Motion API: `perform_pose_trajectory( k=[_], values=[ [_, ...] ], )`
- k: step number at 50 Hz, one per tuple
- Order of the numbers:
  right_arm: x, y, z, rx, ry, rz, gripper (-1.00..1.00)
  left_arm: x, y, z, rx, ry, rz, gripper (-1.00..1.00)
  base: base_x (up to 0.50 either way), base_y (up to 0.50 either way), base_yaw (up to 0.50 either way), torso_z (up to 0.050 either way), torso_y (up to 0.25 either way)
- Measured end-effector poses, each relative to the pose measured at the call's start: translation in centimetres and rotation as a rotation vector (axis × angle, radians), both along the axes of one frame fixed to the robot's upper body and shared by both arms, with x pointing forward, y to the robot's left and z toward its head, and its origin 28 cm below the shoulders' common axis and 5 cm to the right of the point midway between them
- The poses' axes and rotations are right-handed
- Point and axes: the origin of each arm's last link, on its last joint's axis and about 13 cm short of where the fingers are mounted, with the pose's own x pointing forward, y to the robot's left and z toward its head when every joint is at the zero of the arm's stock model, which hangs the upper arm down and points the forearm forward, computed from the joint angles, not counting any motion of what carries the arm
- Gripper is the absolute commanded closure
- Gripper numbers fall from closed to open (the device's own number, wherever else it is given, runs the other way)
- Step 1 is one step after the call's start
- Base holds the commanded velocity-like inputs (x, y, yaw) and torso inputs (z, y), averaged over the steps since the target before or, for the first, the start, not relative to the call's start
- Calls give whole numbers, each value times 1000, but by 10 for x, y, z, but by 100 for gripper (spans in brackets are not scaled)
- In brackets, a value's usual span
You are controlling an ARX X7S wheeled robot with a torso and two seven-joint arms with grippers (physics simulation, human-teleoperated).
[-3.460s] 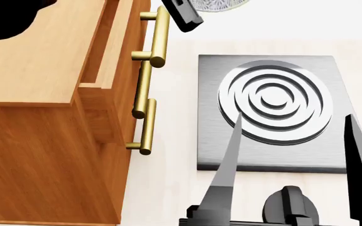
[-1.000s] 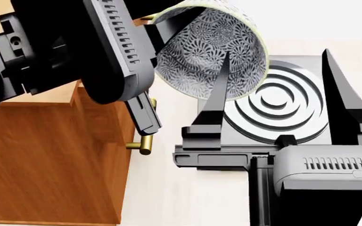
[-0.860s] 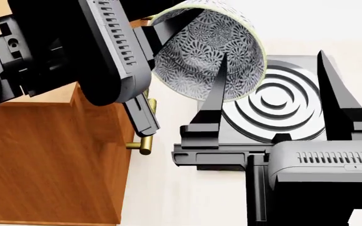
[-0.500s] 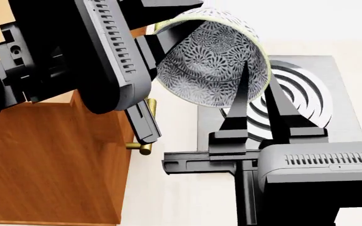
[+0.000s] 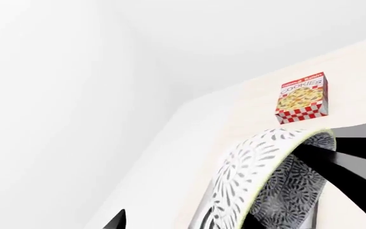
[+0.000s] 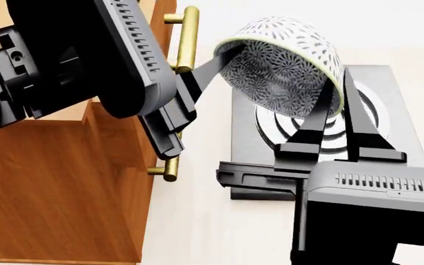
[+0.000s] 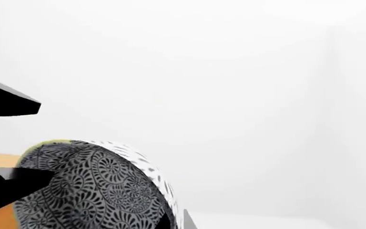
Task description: Pick the akita bowl on the wooden cabinet and place it on the plate.
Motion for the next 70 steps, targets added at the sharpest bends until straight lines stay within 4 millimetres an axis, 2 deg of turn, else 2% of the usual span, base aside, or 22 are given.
perform_pose_trajectory(
  k=[15, 28, 52, 70],
  values=[
    [2, -5, 1, 21, 12, -72, 100, 3, 2, 1, -13, 11, 30, -100, 0, 0, 0, 0, 0],
    [-4, -21, 3, 76, 11, -161, 100, 6, 2, 1, -29, 12, 52, -100, 0, 0, 0, 1, 1],
    [-29, -51, 13, 143, -64, -297, 100, 7, 3, 5, -43, -6, 69, -100, 0, 0, 0, 0, 0],
    [-47, -65, 17, 171, -110, -368, 100, 5, 3, 8, -60, -3, 69, -100, 0, 0, 0, 0, 0]
  ],
)
